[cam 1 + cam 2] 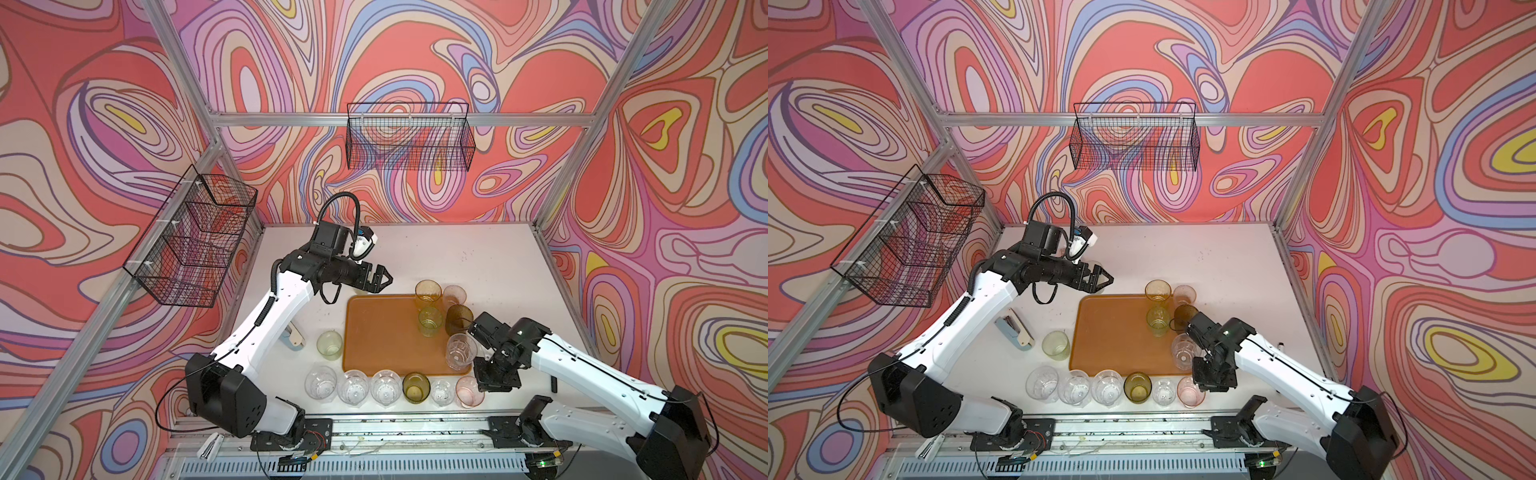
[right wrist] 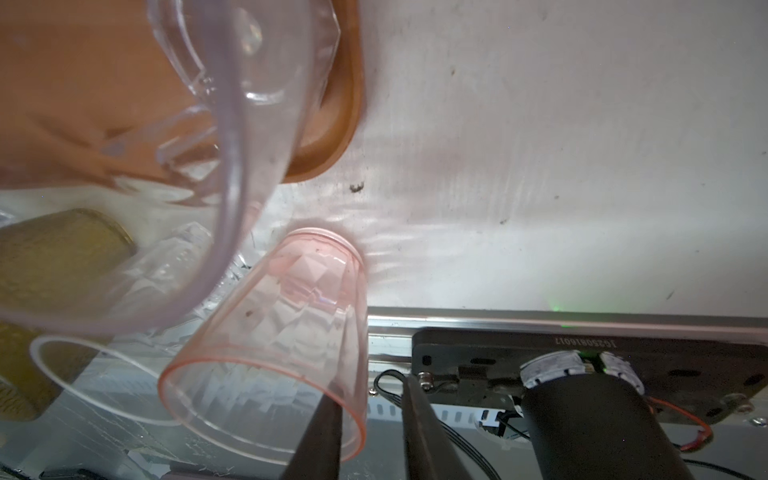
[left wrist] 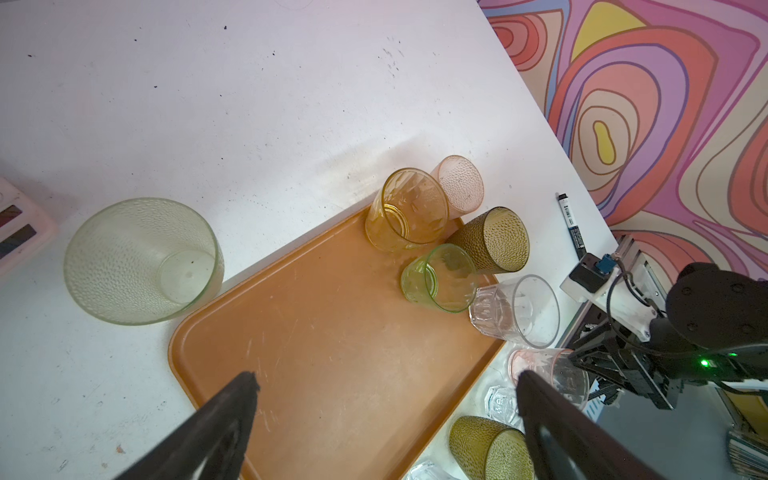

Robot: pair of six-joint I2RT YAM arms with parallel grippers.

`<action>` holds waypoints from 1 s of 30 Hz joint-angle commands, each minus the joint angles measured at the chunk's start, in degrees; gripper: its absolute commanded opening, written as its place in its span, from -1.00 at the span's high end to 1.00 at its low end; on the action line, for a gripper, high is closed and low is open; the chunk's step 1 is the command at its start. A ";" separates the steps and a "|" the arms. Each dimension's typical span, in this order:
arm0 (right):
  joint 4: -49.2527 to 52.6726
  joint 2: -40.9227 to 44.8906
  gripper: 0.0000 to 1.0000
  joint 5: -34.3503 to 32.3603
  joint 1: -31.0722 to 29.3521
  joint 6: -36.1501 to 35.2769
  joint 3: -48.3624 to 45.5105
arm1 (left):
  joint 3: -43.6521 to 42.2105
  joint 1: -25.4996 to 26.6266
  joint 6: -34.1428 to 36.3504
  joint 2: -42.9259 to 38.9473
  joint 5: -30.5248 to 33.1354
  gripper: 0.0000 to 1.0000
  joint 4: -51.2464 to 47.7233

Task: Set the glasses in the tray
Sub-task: 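Lower the right gripper and close it on the pink-rimmed glass rim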

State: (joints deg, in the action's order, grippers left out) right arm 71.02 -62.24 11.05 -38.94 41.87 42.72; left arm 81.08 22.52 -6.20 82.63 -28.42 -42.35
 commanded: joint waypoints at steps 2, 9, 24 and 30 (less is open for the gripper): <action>-0.97 0.89 0.56 0.13 -0.34 -1.01 -1.28 | 0.80 0.24 0.48 -0.98 -0.01 -1.00 -1.07; -2.33 0.81 0.67 0.63 -0.35 -0.88 -1.51 | 0.79 0.29 0.47 -0.90 -0.43 -1.00 -0.94; 1.93 2.46 0.97 -1.36 -0.35 -0.69 1.21 | 1.01 0.24 0.05 -1.46 -1.19 -1.00 -1.32; 7.02 5.66 1.00 -2.33 -0.35 0.74 4.71 | 1.57 0.59 -1.66 -0.30 -3.71 -1.00 -1.51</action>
State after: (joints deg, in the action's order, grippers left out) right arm 74.41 -58.26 10.15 -38.98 41.65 44.45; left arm 81.10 22.59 -7.14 82.59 -30.02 -42.39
